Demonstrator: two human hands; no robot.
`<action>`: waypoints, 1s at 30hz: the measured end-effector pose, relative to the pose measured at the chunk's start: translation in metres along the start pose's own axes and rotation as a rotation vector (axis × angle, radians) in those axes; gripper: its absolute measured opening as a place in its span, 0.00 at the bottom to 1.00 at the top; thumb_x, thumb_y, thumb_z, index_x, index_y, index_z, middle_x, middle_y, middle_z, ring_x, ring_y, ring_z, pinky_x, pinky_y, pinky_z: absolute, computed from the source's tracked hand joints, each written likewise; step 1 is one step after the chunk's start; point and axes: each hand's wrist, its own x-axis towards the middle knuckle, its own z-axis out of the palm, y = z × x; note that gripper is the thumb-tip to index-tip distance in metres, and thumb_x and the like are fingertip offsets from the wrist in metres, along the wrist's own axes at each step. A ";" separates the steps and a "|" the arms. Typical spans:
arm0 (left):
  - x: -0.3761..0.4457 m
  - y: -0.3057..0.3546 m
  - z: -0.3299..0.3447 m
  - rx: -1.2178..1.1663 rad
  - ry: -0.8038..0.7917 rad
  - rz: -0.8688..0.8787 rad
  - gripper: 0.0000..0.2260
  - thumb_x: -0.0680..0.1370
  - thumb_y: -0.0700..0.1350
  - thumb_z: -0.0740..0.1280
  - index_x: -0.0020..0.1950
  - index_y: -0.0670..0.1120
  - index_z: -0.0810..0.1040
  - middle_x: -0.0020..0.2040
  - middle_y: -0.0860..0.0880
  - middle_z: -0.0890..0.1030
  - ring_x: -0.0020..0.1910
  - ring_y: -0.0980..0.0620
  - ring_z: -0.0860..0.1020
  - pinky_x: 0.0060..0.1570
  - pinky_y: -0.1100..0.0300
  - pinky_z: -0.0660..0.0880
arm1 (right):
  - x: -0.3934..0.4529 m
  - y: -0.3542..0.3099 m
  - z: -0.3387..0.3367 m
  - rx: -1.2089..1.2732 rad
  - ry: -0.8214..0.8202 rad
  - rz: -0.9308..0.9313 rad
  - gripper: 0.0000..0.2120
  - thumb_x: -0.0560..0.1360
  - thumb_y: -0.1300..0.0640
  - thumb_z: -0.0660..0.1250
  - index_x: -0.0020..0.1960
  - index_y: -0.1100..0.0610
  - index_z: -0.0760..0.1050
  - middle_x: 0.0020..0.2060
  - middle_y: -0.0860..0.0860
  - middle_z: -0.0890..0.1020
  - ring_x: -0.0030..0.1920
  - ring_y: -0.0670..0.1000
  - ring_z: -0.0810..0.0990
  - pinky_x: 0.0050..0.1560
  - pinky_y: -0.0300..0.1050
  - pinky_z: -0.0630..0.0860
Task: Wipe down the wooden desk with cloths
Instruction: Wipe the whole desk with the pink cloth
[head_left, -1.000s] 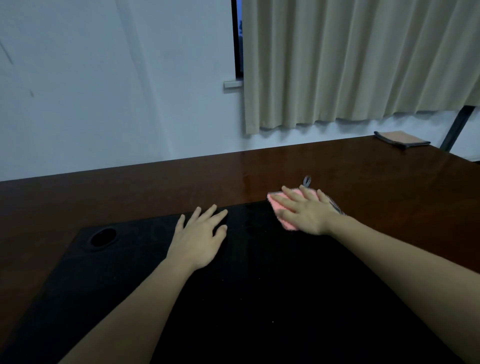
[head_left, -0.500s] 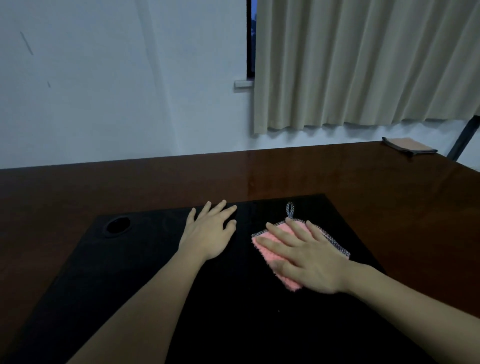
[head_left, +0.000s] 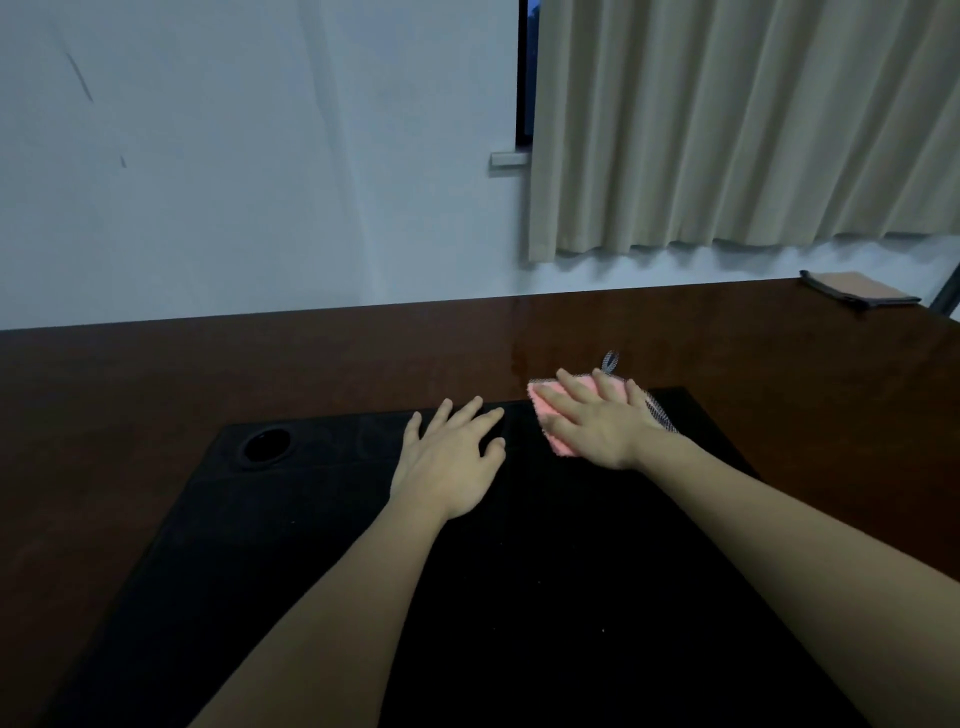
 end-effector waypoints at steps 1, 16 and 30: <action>-0.001 0.001 -0.001 -0.019 0.011 0.003 0.23 0.86 0.57 0.52 0.81 0.60 0.58 0.83 0.57 0.53 0.82 0.50 0.48 0.79 0.42 0.42 | -0.013 -0.006 0.001 -0.015 -0.009 -0.032 0.27 0.83 0.35 0.40 0.80 0.34 0.38 0.82 0.44 0.39 0.81 0.60 0.37 0.76 0.69 0.37; -0.054 -0.076 -0.039 -0.029 0.013 -0.129 0.21 0.86 0.55 0.55 0.80 0.60 0.61 0.82 0.57 0.56 0.82 0.49 0.49 0.79 0.40 0.45 | -0.046 -0.025 0.010 -0.031 0.010 -0.176 0.27 0.83 0.34 0.41 0.79 0.32 0.39 0.81 0.41 0.39 0.81 0.56 0.38 0.78 0.65 0.36; -0.062 -0.085 -0.029 0.004 0.018 -0.154 0.22 0.86 0.58 0.51 0.81 0.62 0.57 0.83 0.59 0.52 0.82 0.49 0.46 0.79 0.42 0.41 | -0.065 -0.072 0.011 -0.080 -0.042 -0.324 0.32 0.74 0.28 0.31 0.77 0.30 0.34 0.80 0.40 0.35 0.80 0.55 0.33 0.77 0.65 0.34</action>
